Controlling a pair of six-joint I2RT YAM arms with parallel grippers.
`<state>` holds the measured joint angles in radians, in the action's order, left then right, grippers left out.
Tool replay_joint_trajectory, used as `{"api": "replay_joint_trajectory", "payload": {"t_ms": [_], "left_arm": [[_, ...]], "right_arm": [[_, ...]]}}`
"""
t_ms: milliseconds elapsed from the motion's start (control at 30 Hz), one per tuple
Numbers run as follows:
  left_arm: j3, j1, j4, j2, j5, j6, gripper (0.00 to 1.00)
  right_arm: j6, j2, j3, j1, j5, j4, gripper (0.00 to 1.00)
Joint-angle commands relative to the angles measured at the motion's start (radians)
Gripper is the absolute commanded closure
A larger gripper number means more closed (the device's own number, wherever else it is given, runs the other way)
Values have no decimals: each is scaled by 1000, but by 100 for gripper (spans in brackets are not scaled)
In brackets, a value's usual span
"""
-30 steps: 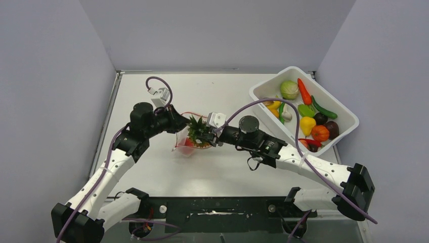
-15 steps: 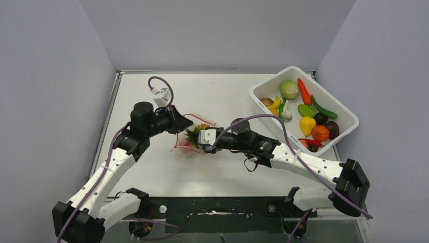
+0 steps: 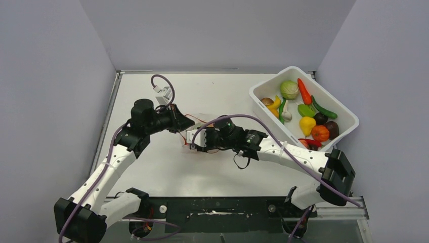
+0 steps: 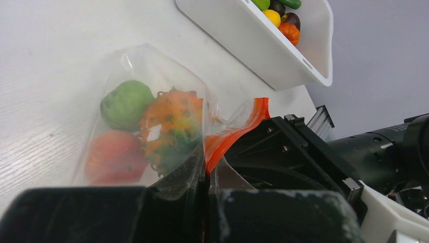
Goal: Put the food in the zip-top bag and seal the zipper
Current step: Place the fake fruit in the zipper food storage bag.
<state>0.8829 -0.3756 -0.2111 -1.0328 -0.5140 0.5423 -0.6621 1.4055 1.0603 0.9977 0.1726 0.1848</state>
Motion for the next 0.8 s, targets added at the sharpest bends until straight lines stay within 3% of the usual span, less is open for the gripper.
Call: {"api": "replay_joint_trajectory", "payload": {"t_ms": [0, 167, 400, 467, 567, 767], "left_arm": [[57, 10, 58, -10, -66, 2, 100], [45, 12, 32, -6, -28, -18, 100], [62, 13, 26, -7, -36, -10, 100], [64, 13, 24, -8, -36, -10, 100], [64, 13, 14, -10, -31, -18, 100], [63, 16, -4, -19, -9, -39, 100]], "right_arm": [[41, 59, 86, 14, -120, 53, 79], [139, 54, 89, 12, -164, -31, 78], [175, 150, 118, 13, -220, 29, 77], [183, 160, 131, 13, -237, 45, 72], [194, 142, 150, 13, -245, 58, 55], [246, 39, 158, 12, -192, 55, 46]]}}
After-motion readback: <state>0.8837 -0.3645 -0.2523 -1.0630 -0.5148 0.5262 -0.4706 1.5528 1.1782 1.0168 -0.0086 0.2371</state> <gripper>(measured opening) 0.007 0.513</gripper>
